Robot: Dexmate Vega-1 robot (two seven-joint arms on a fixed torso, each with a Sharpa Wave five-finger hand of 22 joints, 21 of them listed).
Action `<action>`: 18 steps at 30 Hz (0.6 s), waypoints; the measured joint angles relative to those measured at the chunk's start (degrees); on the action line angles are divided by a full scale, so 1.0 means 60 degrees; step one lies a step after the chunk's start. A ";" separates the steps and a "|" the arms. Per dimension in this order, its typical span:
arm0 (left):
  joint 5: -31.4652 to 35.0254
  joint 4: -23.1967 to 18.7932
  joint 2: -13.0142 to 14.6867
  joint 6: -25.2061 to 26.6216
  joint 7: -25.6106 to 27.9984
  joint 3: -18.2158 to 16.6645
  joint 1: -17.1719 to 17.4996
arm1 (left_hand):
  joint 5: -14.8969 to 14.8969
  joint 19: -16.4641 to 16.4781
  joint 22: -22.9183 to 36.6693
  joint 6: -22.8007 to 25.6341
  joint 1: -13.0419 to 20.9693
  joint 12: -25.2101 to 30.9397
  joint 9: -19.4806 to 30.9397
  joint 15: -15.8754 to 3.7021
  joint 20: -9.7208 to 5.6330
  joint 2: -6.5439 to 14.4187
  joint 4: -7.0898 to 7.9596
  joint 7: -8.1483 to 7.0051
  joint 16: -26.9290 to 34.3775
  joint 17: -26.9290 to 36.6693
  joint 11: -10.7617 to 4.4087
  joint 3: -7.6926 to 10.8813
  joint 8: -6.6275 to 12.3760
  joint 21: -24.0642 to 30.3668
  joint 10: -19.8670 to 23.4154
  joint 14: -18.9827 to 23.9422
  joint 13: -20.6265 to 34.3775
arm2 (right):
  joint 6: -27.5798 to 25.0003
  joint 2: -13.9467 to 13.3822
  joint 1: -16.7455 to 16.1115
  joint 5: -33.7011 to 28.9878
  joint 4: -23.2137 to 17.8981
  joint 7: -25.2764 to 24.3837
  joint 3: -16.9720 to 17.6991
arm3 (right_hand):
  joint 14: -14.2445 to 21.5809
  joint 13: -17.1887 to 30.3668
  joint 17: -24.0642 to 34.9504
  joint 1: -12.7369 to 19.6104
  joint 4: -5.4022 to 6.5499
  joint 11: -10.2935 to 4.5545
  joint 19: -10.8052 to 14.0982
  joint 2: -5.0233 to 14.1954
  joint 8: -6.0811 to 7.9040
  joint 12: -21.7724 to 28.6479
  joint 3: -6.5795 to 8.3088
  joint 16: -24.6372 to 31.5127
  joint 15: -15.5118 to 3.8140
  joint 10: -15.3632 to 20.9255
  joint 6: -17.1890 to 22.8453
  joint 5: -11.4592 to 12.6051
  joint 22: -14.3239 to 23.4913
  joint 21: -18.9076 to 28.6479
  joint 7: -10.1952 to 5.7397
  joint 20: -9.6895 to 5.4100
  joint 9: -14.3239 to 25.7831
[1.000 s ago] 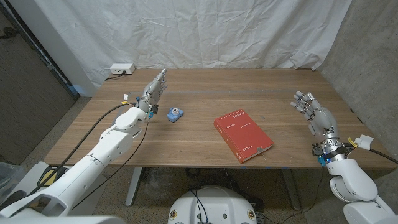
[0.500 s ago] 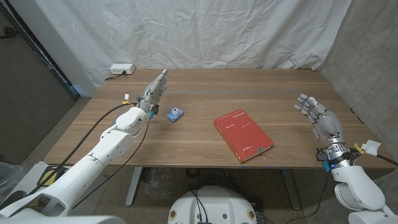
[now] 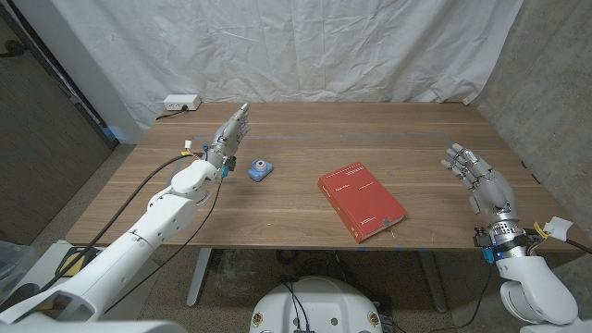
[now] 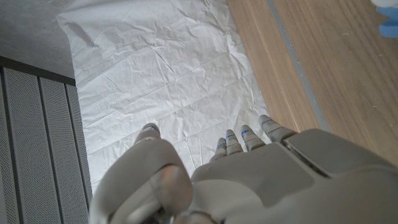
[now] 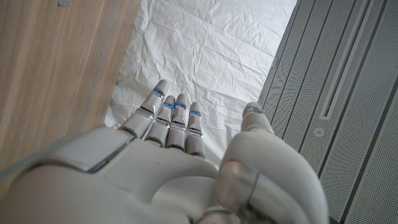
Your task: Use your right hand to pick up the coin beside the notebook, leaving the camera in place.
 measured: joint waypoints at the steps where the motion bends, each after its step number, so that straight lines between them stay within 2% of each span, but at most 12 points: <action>1: 0.0001 -0.0003 0.0000 0.0000 0.0004 -0.0001 0.0004 | 0.0000 0.0000 0.0000 0.0000 0.0000 0.0000 0.0000 0.0000 0.0000 0.0000 0.0000 0.0000 0.0000 0.0000 0.0000 0.0000 0.0000 0.0000 0.0000 0.0000 0.0000 | 0.0021 0.0023 -0.0034 -0.0046 -0.0004 -0.0007 0.0018 | 0.0071 0.0001 -0.0001 0.0000 0.0012 -0.0006 0.0063 0.0000 0.0000 -0.0037 -0.0012 0.0000 -0.0003 -0.0007 -0.0002 0.0000 0.0000 0.0000 -0.0001 0.0001 0.0000; 7: 0.0004 0.0008 -0.0042 0.0000 0.0011 -0.0002 0.0007 | -0.0067 0.0000 -0.0001 0.0000 0.0000 0.0000 0.0000 0.0000 0.0000 0.0000 0.0000 0.0000 0.0000 0.0000 0.0000 0.0000 0.0000 0.0000 0.0000 0.0000 0.0000 | 0.0139 0.0115 -0.0206 -0.0194 -0.0047 0.0001 0.0113 | 0.0446 0.0005 0.0045 -0.0001 0.0012 -0.0052 0.0483 0.0000 -0.0075 -0.0075 -0.0012 0.0080 -0.0139 -0.0127 -0.0106 0.0036 -0.0001 0.0095 -0.0105 0.0001 -0.0001; 9: 0.0004 0.0029 -0.0053 0.0001 0.0011 -0.0002 0.0001 | -0.0073 0.0000 -0.0001 0.0000 0.0000 -0.0016 0.0000 0.0000 0.0000 0.0000 0.0000 0.0000 0.0000 0.0000 0.0000 0.0000 0.0000 0.0000 0.0000 0.0000 0.0000 | 0.0157 0.0119 -0.0214 -0.0214 -0.0050 0.0011 0.0117 | 0.0612 0.0004 0.0049 0.0026 0.0071 -0.0053 0.0645 -0.0026 -0.0075 -0.0075 -0.0008 0.0120 -0.0143 -0.0128 -0.0138 0.0036 -0.0001 0.0121 -0.0136 -0.0007 -0.0001; 18: 0.0016 0.0141 -0.0116 0.0001 -0.0009 0.0053 -0.0094 | -0.0073 0.0000 -0.0001 0.0000 0.0000 -0.0035 0.0000 0.0000 0.0000 0.0000 0.0001 0.0000 0.0000 0.0000 0.0000 0.0000 0.0000 0.0000 0.0000 0.0000 0.0000 | 0.0215 0.0196 -0.0502 -0.0349 -0.0200 0.0120 0.0257 | 0.0664 0.0002 0.0054 0.0086 0.0081 -0.0097 0.0705 -0.0011 -0.0075 -0.0075 -0.0019 0.0147 -0.0121 0.0039 -0.0101 0.0036 -0.0002 0.0120 -0.0276 -0.0005 0.0047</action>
